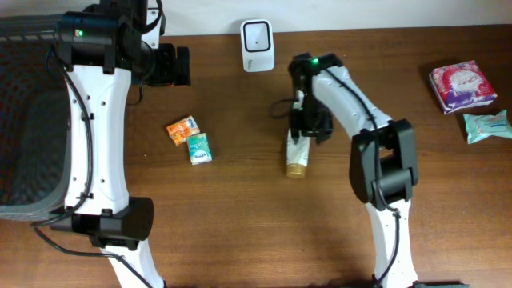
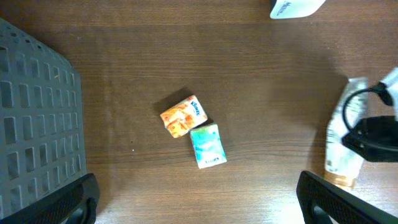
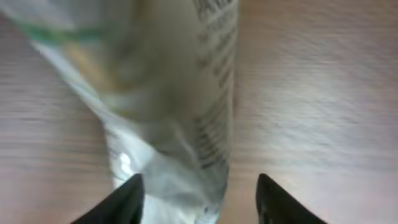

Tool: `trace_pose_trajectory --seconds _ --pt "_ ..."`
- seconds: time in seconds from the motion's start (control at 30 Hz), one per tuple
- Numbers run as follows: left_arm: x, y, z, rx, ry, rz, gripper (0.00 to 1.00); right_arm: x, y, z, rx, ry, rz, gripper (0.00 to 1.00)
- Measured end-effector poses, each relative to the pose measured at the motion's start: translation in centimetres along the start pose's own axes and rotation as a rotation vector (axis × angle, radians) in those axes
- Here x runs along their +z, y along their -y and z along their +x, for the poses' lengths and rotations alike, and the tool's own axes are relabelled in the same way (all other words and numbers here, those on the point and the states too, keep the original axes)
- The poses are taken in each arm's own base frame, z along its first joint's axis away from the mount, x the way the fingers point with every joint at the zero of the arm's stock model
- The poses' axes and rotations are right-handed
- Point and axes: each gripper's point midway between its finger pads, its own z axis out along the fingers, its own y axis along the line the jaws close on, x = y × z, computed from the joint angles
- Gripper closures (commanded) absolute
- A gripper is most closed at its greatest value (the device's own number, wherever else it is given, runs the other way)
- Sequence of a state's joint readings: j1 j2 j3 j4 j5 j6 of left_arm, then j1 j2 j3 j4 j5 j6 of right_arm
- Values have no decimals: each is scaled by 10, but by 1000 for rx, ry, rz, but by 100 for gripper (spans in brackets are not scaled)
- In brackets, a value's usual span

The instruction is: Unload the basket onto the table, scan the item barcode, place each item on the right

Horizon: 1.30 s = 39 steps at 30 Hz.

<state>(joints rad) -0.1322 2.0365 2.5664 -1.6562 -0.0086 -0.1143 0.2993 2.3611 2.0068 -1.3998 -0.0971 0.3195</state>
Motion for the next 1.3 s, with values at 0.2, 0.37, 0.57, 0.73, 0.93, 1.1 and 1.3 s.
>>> trace_pose_trajectory --seconds 0.2,0.37,0.57,0.73,0.93,1.1,1.3 --pt "0 0 0 0 0 0 1 -48 -10 16 -31 58 33 20" --pt "0 0 0 0 0 0 1 -77 -47 25 -53 189 52 1" --pt "0 0 0 0 0 0 1 -81 -64 51 -97 117 34 2" --pt "0 0 0 0 1 0 1 -157 -80 50 -136 259 -97 1" --pt "0 0 0 0 0 0 1 -168 -86 53 -151 280 -138 1" --pt "0 0 0 0 0 0 1 -168 -86 53 -152 280 -138 1" --pt "0 0 0 0 0 0 1 -168 -83 51 -148 290 -117 1"
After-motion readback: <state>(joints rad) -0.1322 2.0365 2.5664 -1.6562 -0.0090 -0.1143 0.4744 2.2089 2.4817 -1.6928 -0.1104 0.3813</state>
